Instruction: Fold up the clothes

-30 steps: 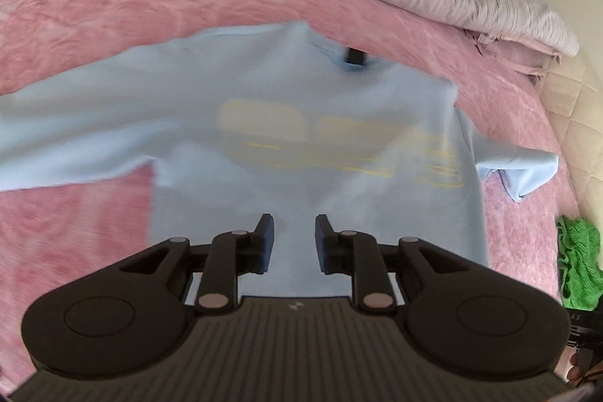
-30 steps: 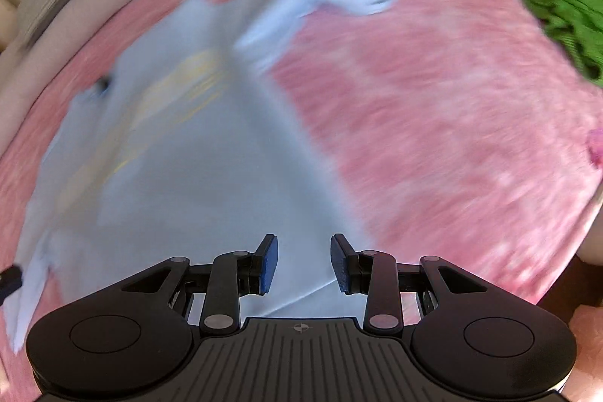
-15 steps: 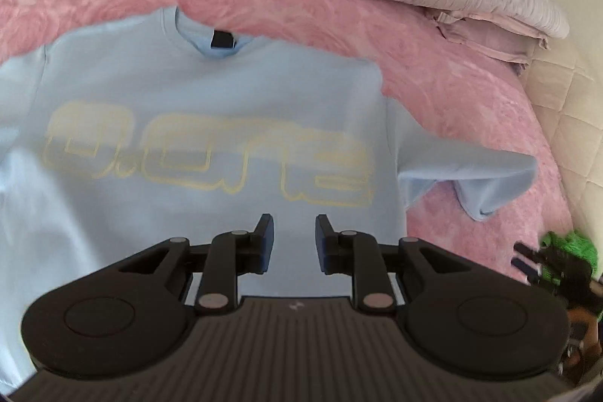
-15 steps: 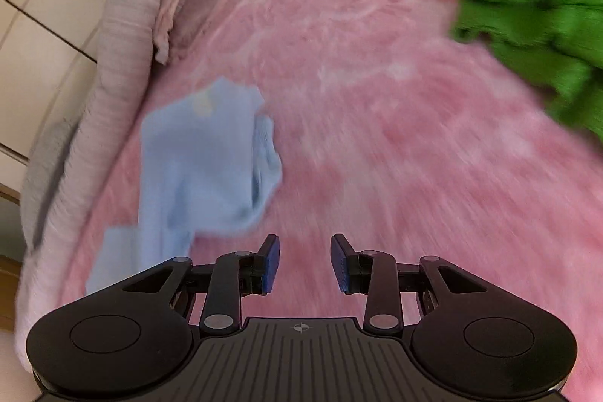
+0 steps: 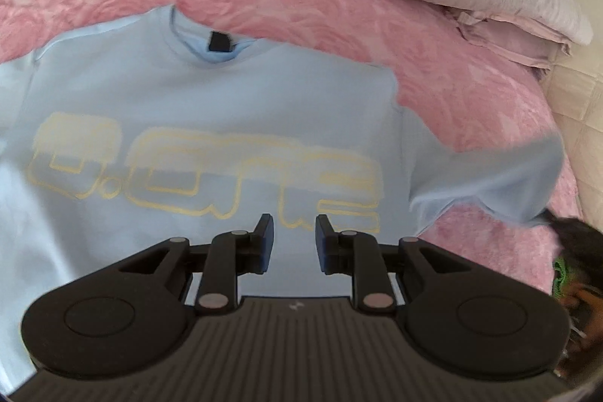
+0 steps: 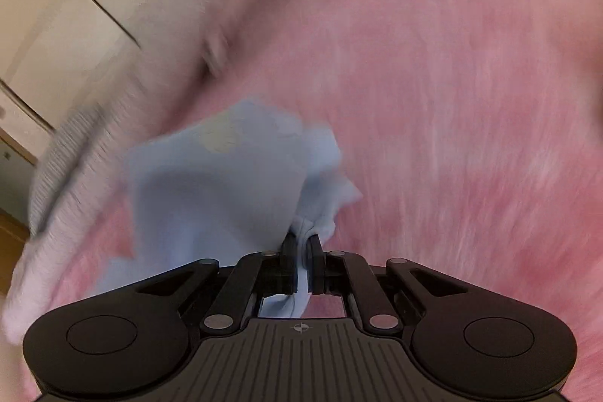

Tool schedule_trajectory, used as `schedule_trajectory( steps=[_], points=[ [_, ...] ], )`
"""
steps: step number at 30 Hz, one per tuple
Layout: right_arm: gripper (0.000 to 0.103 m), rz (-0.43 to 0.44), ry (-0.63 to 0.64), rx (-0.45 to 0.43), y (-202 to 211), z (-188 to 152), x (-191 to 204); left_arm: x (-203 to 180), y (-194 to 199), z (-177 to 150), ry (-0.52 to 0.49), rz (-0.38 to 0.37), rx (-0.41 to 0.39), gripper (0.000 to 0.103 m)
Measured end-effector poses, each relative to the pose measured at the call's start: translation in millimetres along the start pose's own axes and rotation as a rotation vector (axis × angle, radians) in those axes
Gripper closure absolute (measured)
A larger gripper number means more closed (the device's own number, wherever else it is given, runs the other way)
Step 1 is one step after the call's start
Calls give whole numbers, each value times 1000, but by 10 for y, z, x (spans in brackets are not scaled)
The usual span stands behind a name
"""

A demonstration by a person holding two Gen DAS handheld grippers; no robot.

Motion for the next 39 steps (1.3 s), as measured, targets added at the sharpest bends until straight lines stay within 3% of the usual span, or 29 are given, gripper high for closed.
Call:
schedule_trajectory(
  steps=[2, 5, 6, 8, 9, 12, 15, 18, 19, 20, 24, 26, 29, 31, 33, 39],
  points=[
    [100, -73, 55, -133, 538, 100, 79, -25, -37, 30, -2, -5, 5, 84],
    [96, -233, 16, -94, 908, 36, -98, -69, -108, 52, -3, -18, 22, 84],
    [94, -277, -23, -24, 887, -40, -257, -93, -120, 44, -6, -26, 26, 84],
    [69, -362, -107, 129, 817, -203, -595, -142, -142, 28, -14, -44, 32, 84],
    [67, -404, -163, 170, 804, -267, -772, -166, -153, 19, -17, -53, 35, 84],
    [62, -355, -390, 165, 893, -403, -1192, -140, -147, -54, -29, -56, 46, 84],
    [58, -289, -547, 128, 843, -400, -1359, -48, -137, -142, -7, -43, 57, 84],
    [57, -302, -617, 123, 616, -329, -1451, 65, -123, -232, 29, -27, 68, 84],
    [60, -307, -608, 121, 576, -307, -1425, 93, -110, -250, 37, -26, 68, 84],
    [92, -309, -595, 117, 543, -290, -1396, 127, -93, -269, 37, -20, 66, 84],
    [93, -352, -298, -36, 735, -78, -958, 283, -13, -350, 49, 1, 57, 84],
    [92, -394, -274, -104, 892, -76, -923, 374, 18, -389, 61, 9, 55, 84],
    [84, -467, -316, 92, 694, -200, -1118, 533, 41, -447, 80, 23, 60, 84],
    [75, -560, -327, 118, 657, -201, -1149, 642, 61, -473, 91, 30, 60, 84],
    [73, -661, -301, 28, 761, -120, -1049, 773, 93, -466, 87, 46, 47, 84],
    [68, -320, -23, 200, 186, -163, -178, 1194, 65, -258, 55, 70, 27, 84]
  ],
)
Point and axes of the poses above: each gripper's, at about its wrist camera, not at the fingertips, and y roughly against the way its jaws point, x to its left, z to its top, the point moved 2 cm from there along -y, roughly the way its jaws point, and after that the axes turned 9 degrees about -y, right-handed, at the moved point
